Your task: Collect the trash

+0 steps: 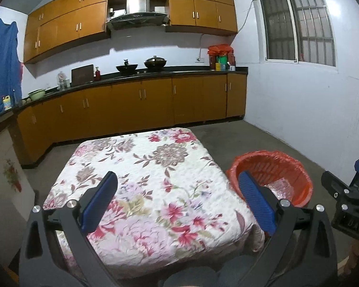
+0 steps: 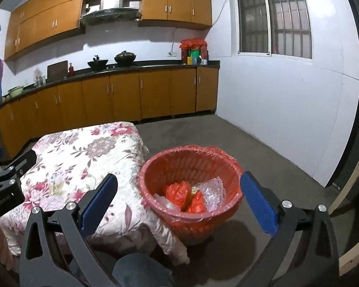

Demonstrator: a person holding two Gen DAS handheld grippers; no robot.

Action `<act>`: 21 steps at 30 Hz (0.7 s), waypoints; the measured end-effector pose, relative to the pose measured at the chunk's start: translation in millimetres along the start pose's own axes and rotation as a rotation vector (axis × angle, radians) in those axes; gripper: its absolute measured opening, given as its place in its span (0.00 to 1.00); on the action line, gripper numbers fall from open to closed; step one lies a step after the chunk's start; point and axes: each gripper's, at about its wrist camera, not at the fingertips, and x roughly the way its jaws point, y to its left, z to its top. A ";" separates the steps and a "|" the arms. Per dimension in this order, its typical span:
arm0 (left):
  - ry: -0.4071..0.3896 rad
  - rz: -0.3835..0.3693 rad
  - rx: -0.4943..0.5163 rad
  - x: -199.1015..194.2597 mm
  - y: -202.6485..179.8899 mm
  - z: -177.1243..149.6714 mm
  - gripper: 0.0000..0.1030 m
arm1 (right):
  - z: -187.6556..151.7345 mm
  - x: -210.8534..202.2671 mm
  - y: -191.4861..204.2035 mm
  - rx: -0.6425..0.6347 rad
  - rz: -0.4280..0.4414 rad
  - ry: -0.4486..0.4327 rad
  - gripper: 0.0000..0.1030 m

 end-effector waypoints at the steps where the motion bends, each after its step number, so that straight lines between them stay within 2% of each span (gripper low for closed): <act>1: 0.005 0.002 -0.004 -1.5 1.4 -1.9 0.96 | -0.8 -1.2 0.8 0.002 0.001 0.004 0.98; 21: 0.042 0.056 -0.073 -24.6 23.2 -25.9 0.96 | -11.2 -15.1 12.6 0.007 -0.031 0.031 0.98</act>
